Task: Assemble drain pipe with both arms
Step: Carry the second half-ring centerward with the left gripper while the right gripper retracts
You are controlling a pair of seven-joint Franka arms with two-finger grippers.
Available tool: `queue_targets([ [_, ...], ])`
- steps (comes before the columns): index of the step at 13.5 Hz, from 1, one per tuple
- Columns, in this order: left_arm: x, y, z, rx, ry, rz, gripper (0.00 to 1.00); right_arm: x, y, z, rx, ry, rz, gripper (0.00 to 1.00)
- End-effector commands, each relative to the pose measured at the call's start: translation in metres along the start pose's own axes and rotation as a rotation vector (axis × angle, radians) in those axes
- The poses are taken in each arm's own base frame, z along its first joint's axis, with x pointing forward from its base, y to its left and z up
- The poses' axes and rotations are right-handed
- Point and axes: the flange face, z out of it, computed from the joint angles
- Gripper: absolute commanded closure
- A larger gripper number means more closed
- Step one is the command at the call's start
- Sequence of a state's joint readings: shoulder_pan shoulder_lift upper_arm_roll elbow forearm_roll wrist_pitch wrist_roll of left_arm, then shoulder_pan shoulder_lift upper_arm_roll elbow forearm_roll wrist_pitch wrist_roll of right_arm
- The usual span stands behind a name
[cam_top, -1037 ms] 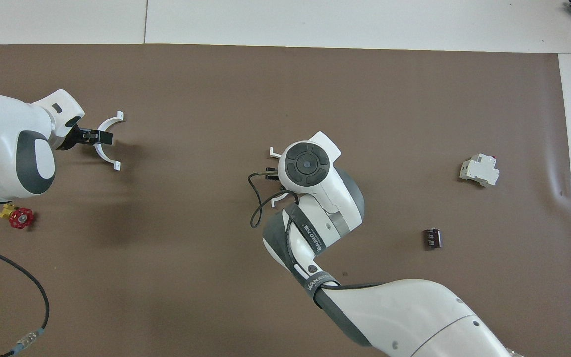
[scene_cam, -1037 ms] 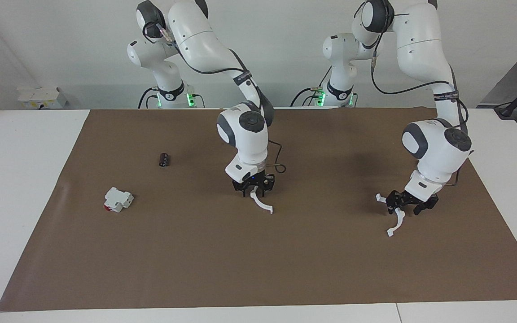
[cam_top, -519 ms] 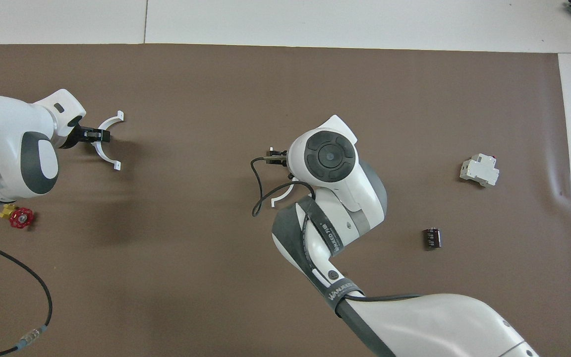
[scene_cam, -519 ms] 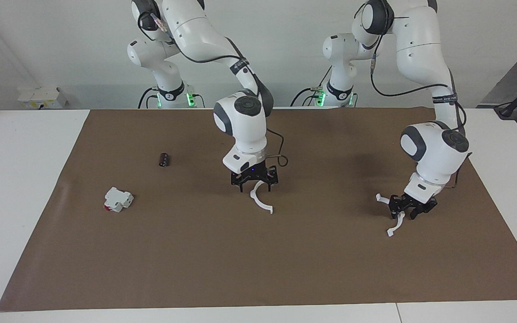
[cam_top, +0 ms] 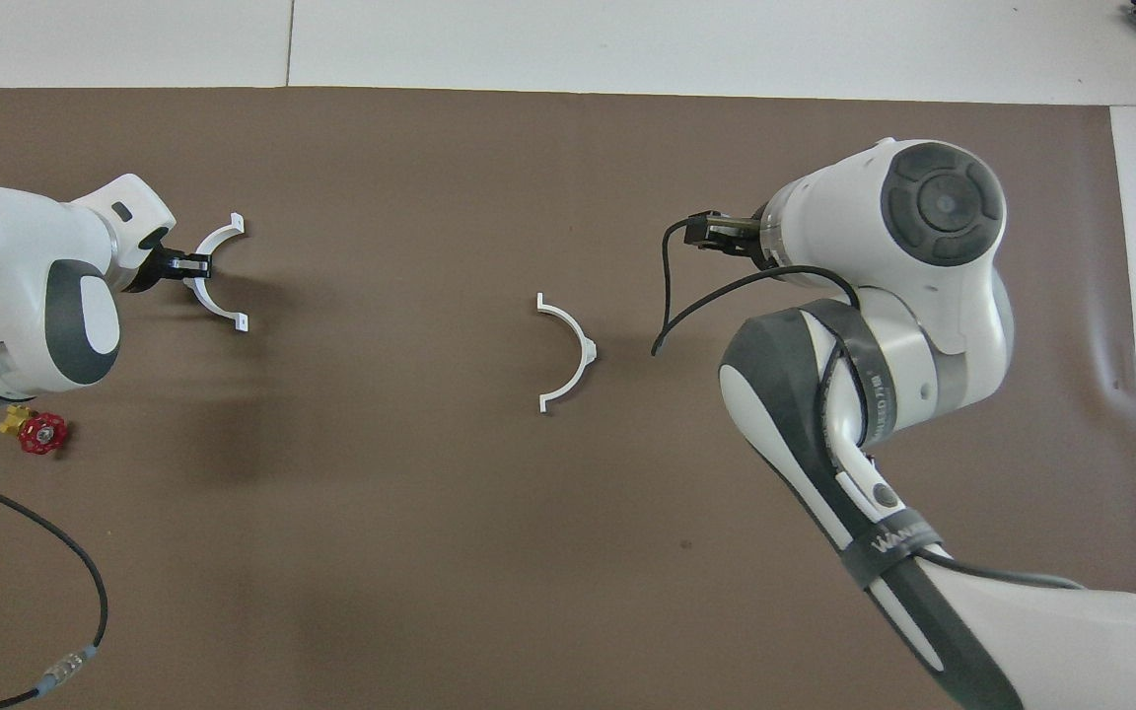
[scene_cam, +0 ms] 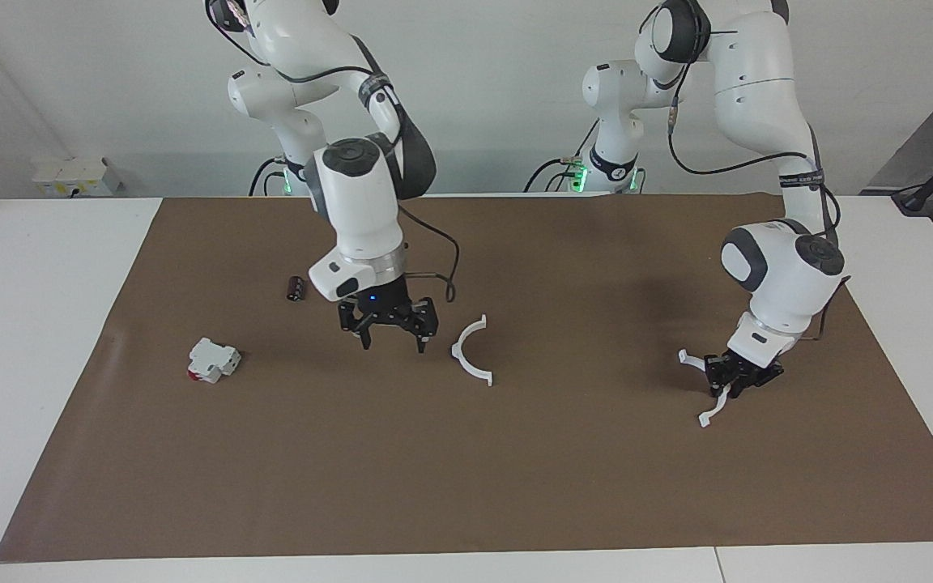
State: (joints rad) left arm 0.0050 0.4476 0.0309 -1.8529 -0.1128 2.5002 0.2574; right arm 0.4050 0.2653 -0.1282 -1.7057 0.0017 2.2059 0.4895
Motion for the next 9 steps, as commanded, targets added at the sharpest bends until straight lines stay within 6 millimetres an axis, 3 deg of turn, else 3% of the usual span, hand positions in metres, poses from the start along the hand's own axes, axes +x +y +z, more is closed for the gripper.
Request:
queue_targets([
  [1, 0.007, 0.005, -0.008, -0.005, 0.027, 0.004, 1.0, 0.013, 0.054, -0.038, -0.035, -0.016, -0.031, 0.0],
  [6, 0.017, 0.08, -0.014, -0.023, 0.03, 0.076, 1.0, 0.016, 0.146, -0.114, -0.065, -0.108, -0.036, 0.0],
  [9, 0.016, 0.15, -0.012, -0.024, 0.02, 0.086, 1.0, 0.006, 0.18, -0.155, -0.071, -0.171, -0.035, 0.0],
])
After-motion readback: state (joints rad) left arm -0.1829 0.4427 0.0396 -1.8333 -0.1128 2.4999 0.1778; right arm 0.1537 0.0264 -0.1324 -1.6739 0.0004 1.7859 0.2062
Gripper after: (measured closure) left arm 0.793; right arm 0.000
